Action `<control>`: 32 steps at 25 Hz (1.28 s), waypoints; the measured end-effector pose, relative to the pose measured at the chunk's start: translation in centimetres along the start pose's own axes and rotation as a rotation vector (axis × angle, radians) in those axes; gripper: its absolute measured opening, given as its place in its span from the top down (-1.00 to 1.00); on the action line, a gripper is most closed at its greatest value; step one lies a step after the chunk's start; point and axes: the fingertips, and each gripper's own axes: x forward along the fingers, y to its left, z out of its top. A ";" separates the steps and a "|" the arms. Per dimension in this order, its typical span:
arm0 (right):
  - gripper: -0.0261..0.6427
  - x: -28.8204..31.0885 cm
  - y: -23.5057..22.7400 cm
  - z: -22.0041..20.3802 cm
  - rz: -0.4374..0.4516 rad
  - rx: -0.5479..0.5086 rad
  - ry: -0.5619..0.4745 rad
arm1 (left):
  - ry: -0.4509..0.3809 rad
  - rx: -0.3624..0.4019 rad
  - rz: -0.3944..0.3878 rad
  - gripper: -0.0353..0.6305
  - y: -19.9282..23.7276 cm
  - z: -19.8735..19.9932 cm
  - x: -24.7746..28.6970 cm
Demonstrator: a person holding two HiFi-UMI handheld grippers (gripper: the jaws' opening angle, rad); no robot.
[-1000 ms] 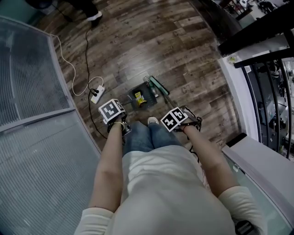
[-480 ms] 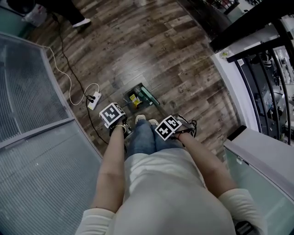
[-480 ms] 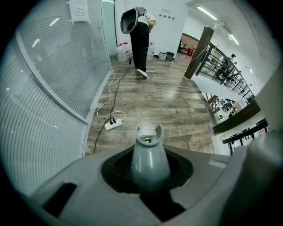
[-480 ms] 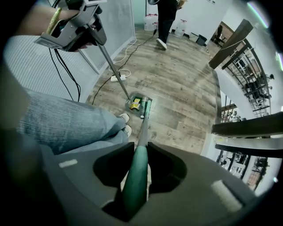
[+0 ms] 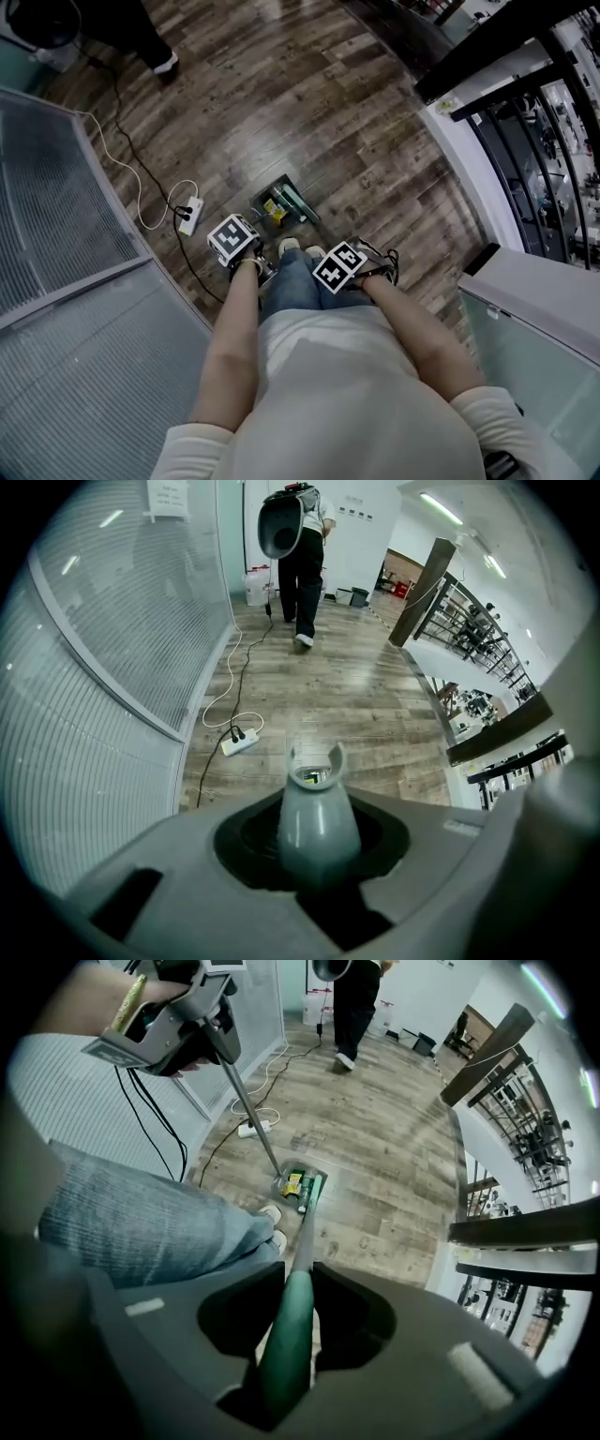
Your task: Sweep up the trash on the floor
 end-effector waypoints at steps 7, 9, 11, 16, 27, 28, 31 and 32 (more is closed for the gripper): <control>0.62 -0.5 1.9 1.1 -0.025 -0.040 0.002 | 0.009 0.017 -0.022 0.63 1.6 0.1 0.2; 0.62 -0.7 2.3 1.0 -0.021 -0.032 0.003 | 0.008 0.036 -0.030 0.62 1.8 0.3 0.3; 0.62 -1.0 2.3 0.7 -0.015 -0.024 -0.003 | 0.013 0.042 -0.053 0.63 1.3 0.4 0.5; 0.62 -1.8 1.6 -0.6 0.008 0.054 -0.032 | 0.023 0.047 -0.038 0.62 1.7 0.0 0.8; 0.62 -0.6 -1.4 -1.8 0.027 0.256 -0.040 | 0.019 0.053 -0.036 0.62 1.7 0.2 0.2; 0.62 -0.5 -1.5 -1.8 0.030 0.272 -0.040 | 0.019 0.054 -0.036 0.62 1.8 0.2 0.1; 0.62 0.0 -1.7 -2.3 0.041 0.329 -0.043 | 0.016 0.055 -0.035 0.62 1.9 0.1 -0.1; 0.62 0.2 -1.7 -2.5 0.044 0.355 -0.045 | 0.016 0.056 -0.035 0.62 1.9 0.1 -0.1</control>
